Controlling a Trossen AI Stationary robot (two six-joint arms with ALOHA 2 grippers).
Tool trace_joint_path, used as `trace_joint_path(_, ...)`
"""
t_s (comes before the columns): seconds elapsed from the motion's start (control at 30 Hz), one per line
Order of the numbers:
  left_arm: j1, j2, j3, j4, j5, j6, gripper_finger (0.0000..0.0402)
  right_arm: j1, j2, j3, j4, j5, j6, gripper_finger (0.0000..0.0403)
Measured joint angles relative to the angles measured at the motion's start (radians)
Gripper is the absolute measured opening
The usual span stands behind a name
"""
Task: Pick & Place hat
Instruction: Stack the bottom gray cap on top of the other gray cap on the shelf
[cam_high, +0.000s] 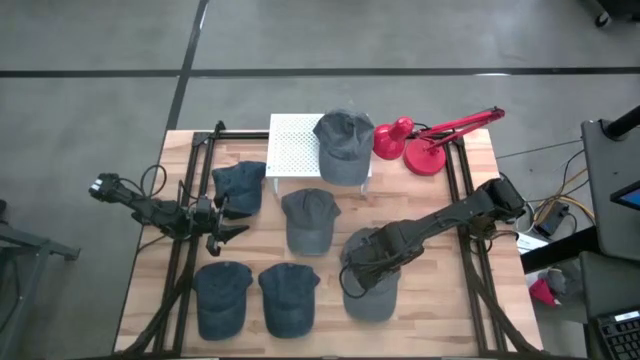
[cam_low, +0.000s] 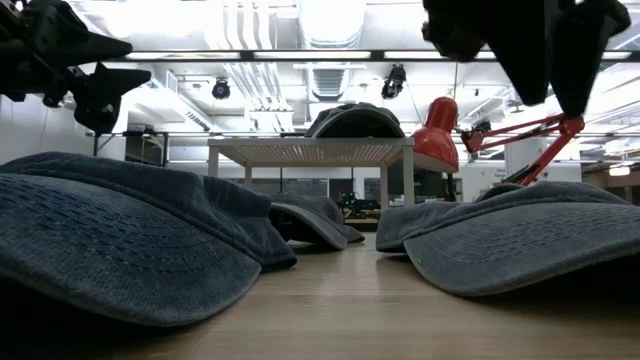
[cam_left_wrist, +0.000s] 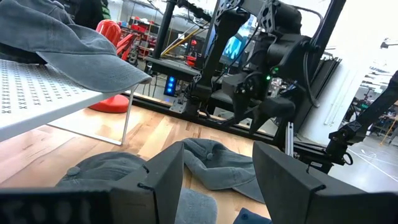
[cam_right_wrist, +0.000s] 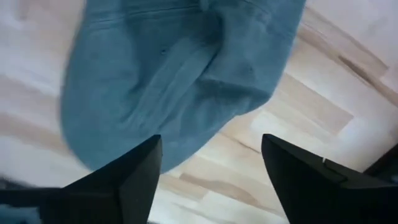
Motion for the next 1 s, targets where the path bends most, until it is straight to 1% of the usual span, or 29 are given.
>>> trace_joint_path(0.1, 0.000, 0.000, 0.000, 0.000, 0.000, 0.000, 0.0195, 0.000, 0.001, -0.023, 0.015, 0.033, 0.014, 0.0288)
trace_joint_path(0.23, 0.000, 0.000, 0.000, 0.000, 0.000, 0.000, 0.0195, 0.000, 0.000, -0.047, 0.088, 0.074, 0.018, 0.0300)
trace_joint_path(0.33, 0.000, 0.000, 0.000, 0.000, 0.000, 0.000, 0.0195, -0.002, 0.000, -0.074, 0.155, 0.076, 0.033, 0.0307)
trace_joint_path(0.47, 0.000, 0.000, 0.000, 0.000, 0.000, 0.000, 0.0195, -0.002, 0.000, -0.111, 0.188, 0.091, 0.068, 0.0313)
trace_joint_path(0.63, 0.000, 0.000, 0.000, 0.001, 0.000, 0.000, 0.0195, -0.003, 0.000, -0.160, 0.200, 0.129, 0.128, 0.0319)
trace_joint_path(0.77, 0.000, 0.000, 0.000, 0.001, -0.001, 0.000, 0.0195, -0.003, 0.000, -0.209, 0.300, 0.129, 0.135, 0.0322)
trace_joint_path(0.87, 0.000, 0.000, 0.000, 0.001, -0.001, 0.000, 0.0195, -0.003, 0.000, -0.251, 0.366, 0.129, 0.174, 0.0322)
trace_joint_path(1.0, 0.000, 0.000, 0.000, 0.001, 0.000, 0.000, 0.0195, -0.003, 0.000, -0.305, 0.410, 0.129, 0.219, 0.0317)
